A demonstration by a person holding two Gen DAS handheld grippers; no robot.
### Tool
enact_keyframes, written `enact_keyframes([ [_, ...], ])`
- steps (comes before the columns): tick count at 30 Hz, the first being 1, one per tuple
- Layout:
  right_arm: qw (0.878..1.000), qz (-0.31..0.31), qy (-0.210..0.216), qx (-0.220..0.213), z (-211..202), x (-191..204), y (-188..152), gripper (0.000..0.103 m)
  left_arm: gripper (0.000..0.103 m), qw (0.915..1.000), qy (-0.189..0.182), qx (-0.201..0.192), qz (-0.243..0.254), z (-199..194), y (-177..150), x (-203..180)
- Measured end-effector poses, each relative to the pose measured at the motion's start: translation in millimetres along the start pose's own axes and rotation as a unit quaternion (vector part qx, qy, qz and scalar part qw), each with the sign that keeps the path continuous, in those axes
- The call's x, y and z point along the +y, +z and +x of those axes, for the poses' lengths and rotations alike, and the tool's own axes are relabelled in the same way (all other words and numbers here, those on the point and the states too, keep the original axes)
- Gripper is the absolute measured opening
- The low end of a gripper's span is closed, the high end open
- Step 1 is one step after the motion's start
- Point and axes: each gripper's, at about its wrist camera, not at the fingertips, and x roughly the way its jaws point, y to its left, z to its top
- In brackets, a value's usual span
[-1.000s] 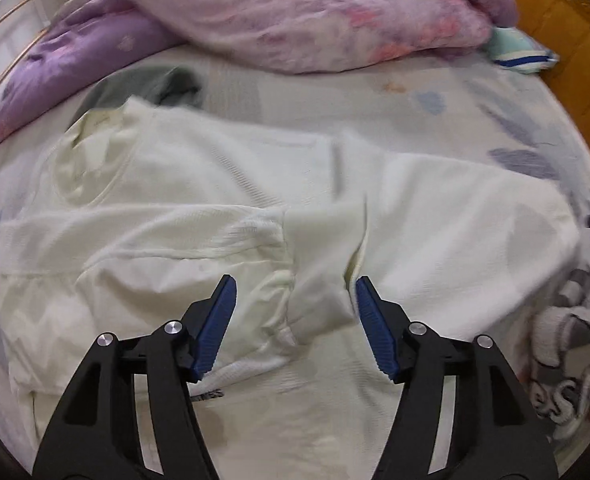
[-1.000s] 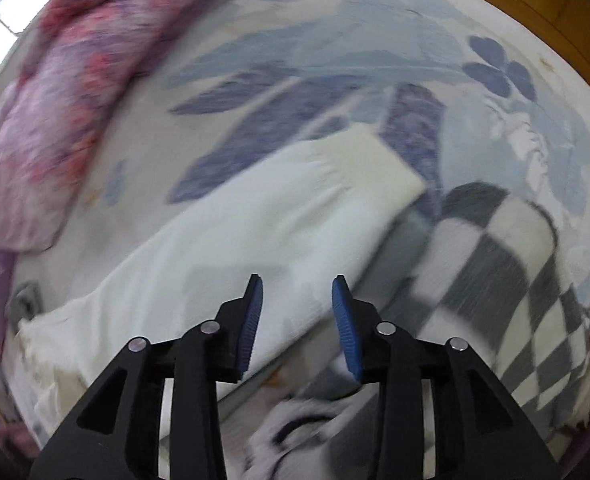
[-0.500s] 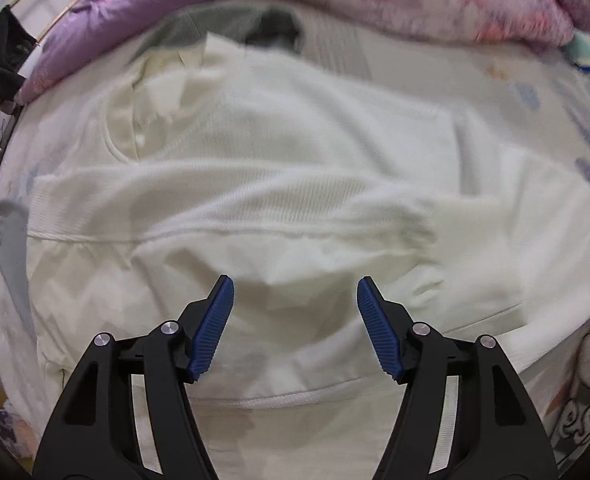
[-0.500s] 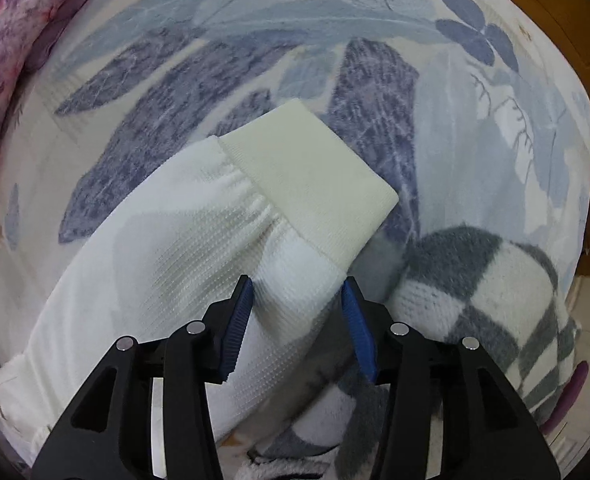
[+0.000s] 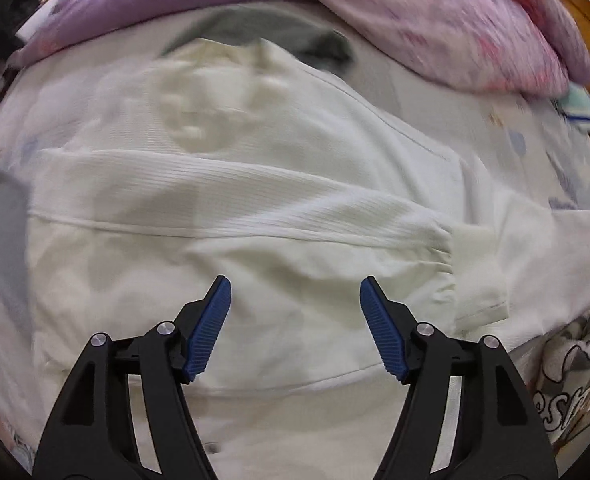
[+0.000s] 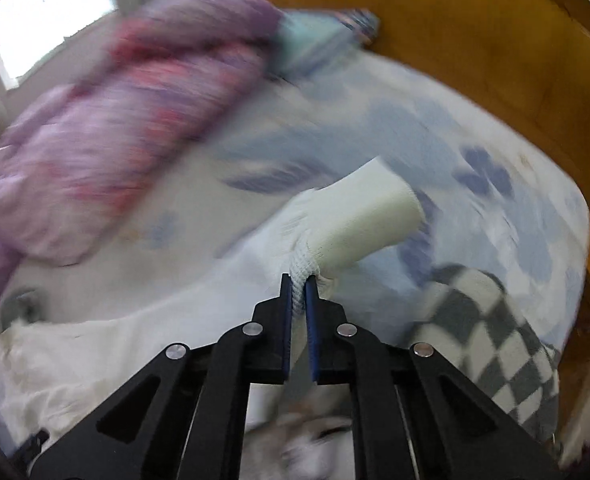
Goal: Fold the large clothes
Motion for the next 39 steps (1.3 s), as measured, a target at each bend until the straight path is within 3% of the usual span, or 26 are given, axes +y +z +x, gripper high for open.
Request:
enact_keyframes([
  [5,0.990,-0.062,0.123,-0.026,-57,121,-31,0.000,0.068,0.9994,0.013,-0.021,-0.026,-37,0,76],
  [11,0.957,-0.142,0.252,0.010,-87,284,-110,0.000,0.068,0.9970,0.034,-0.036,-0.060,-67,-11,165],
  [14,0.943,-0.175,0.280,0.047,-83,350,-152,0.000,0.068,0.9953,0.045,-0.034,-0.079,-74,-21,210],
  [16,0.938,-0.204,0.272,0.074,-75,384,-181,0.000,0.068,0.9943,0.047,-0.026,-0.091,-74,-29,235],
  [19,0.952,-0.191,0.218,0.102,-47,383,-206,0.002,0.068,0.9930,0.035,-0.016,-0.111,-73,-40,260],
  [22,0.963,-0.193,0.151,0.110,-12,358,-204,0.006,0.068,0.9937,0.036,-0.006,-0.106,-66,-47,268],
  [25,0.969,-0.206,0.095,0.099,22,332,-191,0.025,0.071,0.9932,0.017,0.008,-0.115,-47,-49,266],
  [28,0.961,-0.233,0.088,0.117,61,315,-172,0.041,0.076,0.9930,0.016,0.034,-0.112,-17,-49,258],
  [30,0.955,-0.250,0.095,0.128,75,314,-171,0.044,0.076,0.9919,0.010,0.055,-0.114,2,-49,254],
  [31,0.951,-0.261,0.096,0.131,77,315,-171,0.050,0.076,0.9908,0.009,0.068,-0.117,14,-50,253],
  [33,0.942,-0.294,0.078,0.143,94,320,-175,0.051,0.076,0.9886,0.020,0.095,-0.115,32,-50,252],
  [37,0.931,-0.325,0.066,0.155,119,321,-182,0.051,0.076,0.9877,0.020,0.097,-0.121,40,-50,253],
  [39,0.926,-0.338,0.067,0.156,125,323,-185,0.046,0.076,0.9877,0.017,0.096,-0.122,40,-49,255],
])
